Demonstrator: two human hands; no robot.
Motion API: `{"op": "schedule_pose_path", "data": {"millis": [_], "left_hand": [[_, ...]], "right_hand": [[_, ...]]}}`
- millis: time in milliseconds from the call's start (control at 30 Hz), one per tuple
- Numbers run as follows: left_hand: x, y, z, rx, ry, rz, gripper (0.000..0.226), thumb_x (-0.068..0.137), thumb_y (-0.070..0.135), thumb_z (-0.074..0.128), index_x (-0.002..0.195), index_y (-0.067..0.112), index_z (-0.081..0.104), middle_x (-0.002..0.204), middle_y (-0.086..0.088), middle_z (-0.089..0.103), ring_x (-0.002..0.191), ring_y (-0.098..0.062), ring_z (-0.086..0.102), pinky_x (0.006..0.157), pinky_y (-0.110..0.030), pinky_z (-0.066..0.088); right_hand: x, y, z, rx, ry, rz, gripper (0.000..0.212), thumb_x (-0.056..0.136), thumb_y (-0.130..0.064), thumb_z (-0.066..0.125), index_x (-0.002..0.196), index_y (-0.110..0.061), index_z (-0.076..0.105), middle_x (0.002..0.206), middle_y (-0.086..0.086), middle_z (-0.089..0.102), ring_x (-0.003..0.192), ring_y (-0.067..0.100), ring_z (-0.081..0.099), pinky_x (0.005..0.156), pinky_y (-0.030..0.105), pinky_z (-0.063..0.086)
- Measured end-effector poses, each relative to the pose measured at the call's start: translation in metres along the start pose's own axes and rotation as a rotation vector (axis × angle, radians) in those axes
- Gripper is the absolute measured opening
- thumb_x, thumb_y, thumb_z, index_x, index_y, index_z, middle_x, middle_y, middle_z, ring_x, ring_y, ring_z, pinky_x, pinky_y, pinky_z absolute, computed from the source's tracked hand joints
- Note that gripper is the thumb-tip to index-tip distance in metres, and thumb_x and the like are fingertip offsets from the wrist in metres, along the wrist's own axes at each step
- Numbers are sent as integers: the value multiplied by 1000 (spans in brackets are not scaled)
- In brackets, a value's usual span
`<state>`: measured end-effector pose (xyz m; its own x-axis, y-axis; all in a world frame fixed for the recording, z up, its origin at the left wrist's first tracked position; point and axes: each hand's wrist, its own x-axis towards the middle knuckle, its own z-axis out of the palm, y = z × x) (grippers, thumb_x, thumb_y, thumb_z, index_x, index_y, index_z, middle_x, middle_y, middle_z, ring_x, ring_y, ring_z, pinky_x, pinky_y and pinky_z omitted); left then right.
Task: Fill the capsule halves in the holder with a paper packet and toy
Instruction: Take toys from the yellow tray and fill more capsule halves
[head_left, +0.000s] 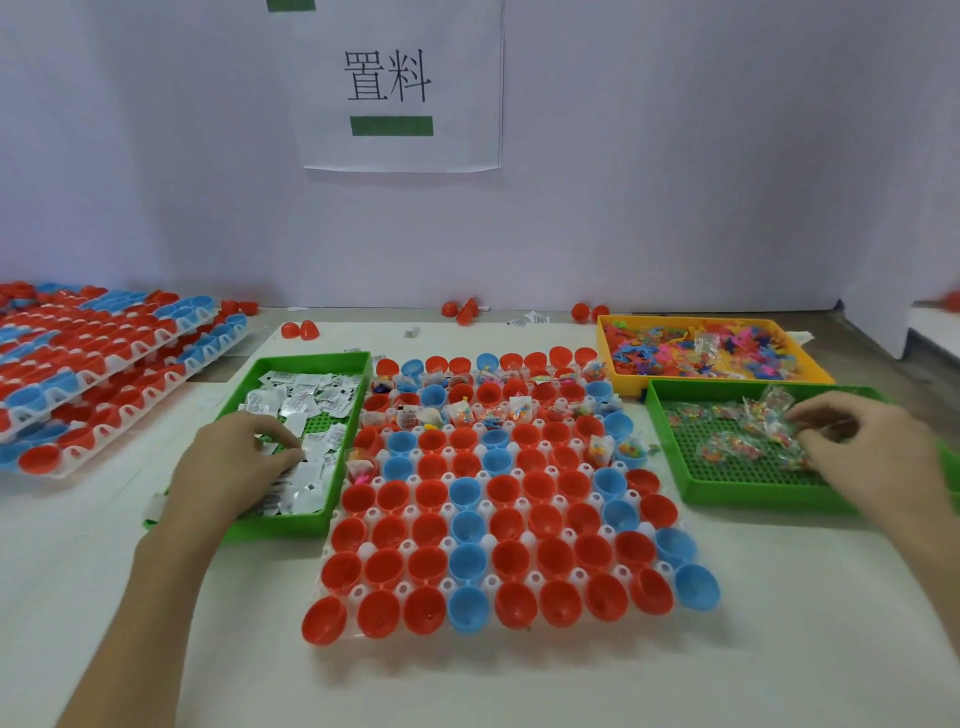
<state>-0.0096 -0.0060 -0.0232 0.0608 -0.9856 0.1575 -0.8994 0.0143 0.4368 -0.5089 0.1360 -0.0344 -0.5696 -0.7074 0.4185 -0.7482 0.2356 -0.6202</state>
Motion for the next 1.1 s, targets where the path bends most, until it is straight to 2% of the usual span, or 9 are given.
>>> {"op": "schedule_pose_path", "data": {"millis": [100,300,500,600,667,733,867,933,1100], "left_hand": [[-4,5,-1,10,20,-21,16,81,28,82,71,30,70,120,-11,69,108,-31,61,86,-42,49],[-8,3,-8,-139,232,18,12,83,23,79,78,22,69,96,-7,69,87,-26,60,80,-47,52],[-16,11,-14,-314,416,28,13,84,8,75,78,13,65,74,-5,64,67,-22,59,60,-29,48],[-28,21,-21,-438,508,65,13,85,10,75,81,17,64,75,0,66,66,-16,63,57,-9,49],[-39,30,-26,-543,530,83,13,86,12,76,86,18,64,80,0,69,67,-17,68,58,-14,54],[-56,41,-27,-703,516,80,16,84,15,78,91,21,65,86,1,72,69,-15,71,61,-21,57],[-106,71,-20,-1137,437,17,25,74,18,82,93,32,73,88,3,76,72,-10,72,65,-16,57],[-127,94,-11,-1245,353,-8,19,69,27,81,87,31,78,84,3,76,68,-7,70,62,-14,55],[-151,153,13,-1347,50,43,17,69,31,75,85,29,80,76,0,76,70,-10,72,65,-13,53]], "right_hand": [[-1,-5,-2,27,-1,-15,24,79,4,72,78,-20,74,69,-8,66,66,11,62,53,13,43],[0,-7,-1,86,11,-5,24,81,0,73,77,-24,72,75,-5,69,68,14,65,58,2,43],[1,-4,0,94,20,21,30,80,-2,74,73,-31,70,78,-7,71,72,16,67,65,15,52],[0,-5,1,103,22,25,31,81,-3,75,73,-32,69,80,-10,71,72,13,66,67,24,54],[-1,-6,0,124,16,21,29,82,-5,77,75,-32,70,80,-9,71,66,11,64,66,23,54],[-2,-10,-2,172,-17,24,27,82,-8,80,77,-33,70,80,-7,72,69,8,64,62,23,56],[-6,-30,-8,380,-118,11,18,81,-3,79,89,-19,75,70,-19,73,64,-6,65,55,6,49],[-10,-51,-17,513,-141,-15,18,78,-6,79,95,-11,75,74,-18,74,65,-4,67,63,5,50],[-52,-132,-43,793,-365,-258,24,66,-34,79,88,-25,78,78,-2,75,67,10,70,66,13,54]]}}
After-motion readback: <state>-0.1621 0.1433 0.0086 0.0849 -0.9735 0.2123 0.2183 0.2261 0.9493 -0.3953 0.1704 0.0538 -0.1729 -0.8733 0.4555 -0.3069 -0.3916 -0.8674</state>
